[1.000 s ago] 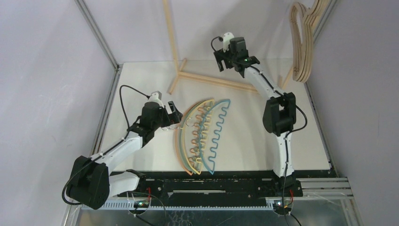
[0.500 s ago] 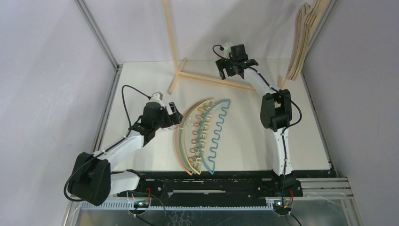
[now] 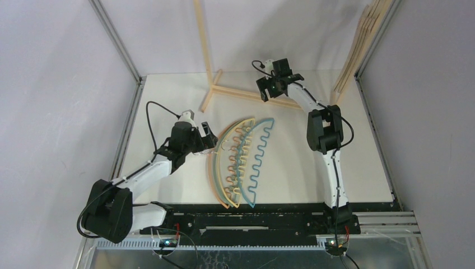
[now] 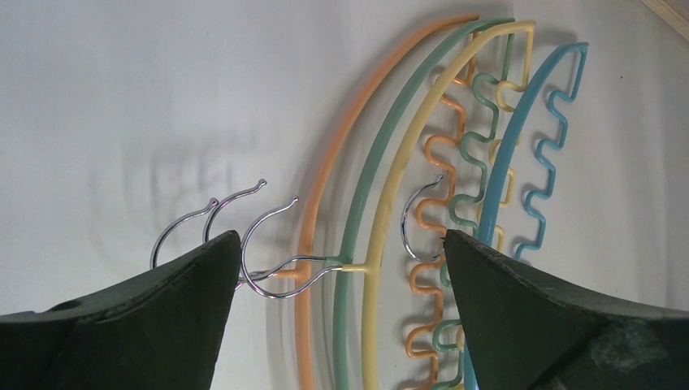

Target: Organize the hangers

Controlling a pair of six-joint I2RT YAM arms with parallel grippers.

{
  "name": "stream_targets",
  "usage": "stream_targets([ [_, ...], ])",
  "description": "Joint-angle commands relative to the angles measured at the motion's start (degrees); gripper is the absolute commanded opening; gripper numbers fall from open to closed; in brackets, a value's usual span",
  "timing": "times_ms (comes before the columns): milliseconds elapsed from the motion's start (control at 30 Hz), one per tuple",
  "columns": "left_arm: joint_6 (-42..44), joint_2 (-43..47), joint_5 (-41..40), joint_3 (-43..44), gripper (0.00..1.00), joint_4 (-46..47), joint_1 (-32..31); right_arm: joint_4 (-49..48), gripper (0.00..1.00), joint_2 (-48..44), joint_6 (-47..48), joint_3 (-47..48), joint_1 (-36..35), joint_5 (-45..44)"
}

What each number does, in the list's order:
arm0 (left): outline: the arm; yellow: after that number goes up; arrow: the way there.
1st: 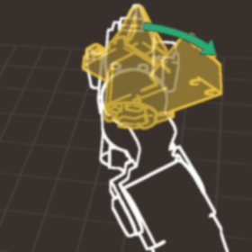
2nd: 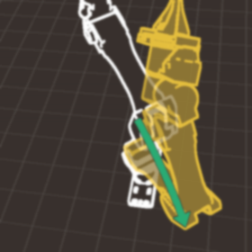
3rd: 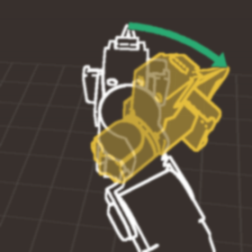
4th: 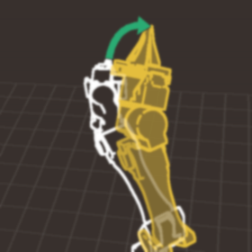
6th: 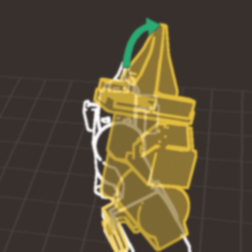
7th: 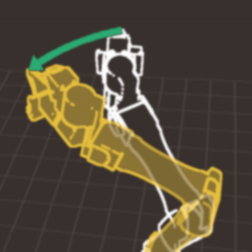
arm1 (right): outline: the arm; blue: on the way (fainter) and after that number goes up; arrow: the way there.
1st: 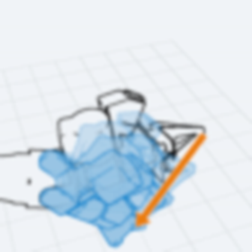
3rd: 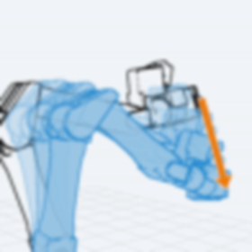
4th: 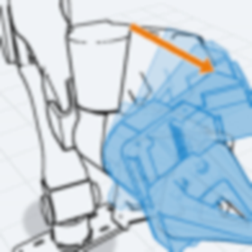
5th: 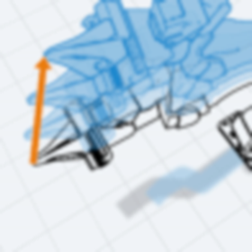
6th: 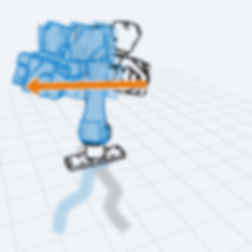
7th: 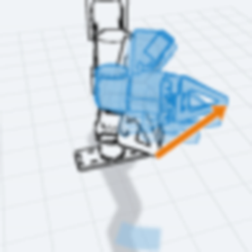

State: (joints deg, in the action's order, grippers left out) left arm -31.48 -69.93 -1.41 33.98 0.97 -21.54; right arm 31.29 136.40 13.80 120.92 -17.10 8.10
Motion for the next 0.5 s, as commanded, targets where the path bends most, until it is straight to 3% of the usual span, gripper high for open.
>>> stream_targets([
  [0, 0.3, 0.7, -1.3, 2.5, 1.00, 1.3, -0.3, 2.5, 0.85, 1.8, 1.4, 5.3, -0.8, 0.5],
  [300, 0.5, 0.8, -1.4, 2.6, 1.00, 0.9, -0.3, 3.3, 0.84, 3.8, 4.3, 6.2, -0.3, -2.2],
  [467, 0.5, 0.1, -1.7, 2.9, 1.00, 0.9, -0.3, 5.6, 0.69, 4.8, 5.8, 6.2, 0.1, 0.2],
])
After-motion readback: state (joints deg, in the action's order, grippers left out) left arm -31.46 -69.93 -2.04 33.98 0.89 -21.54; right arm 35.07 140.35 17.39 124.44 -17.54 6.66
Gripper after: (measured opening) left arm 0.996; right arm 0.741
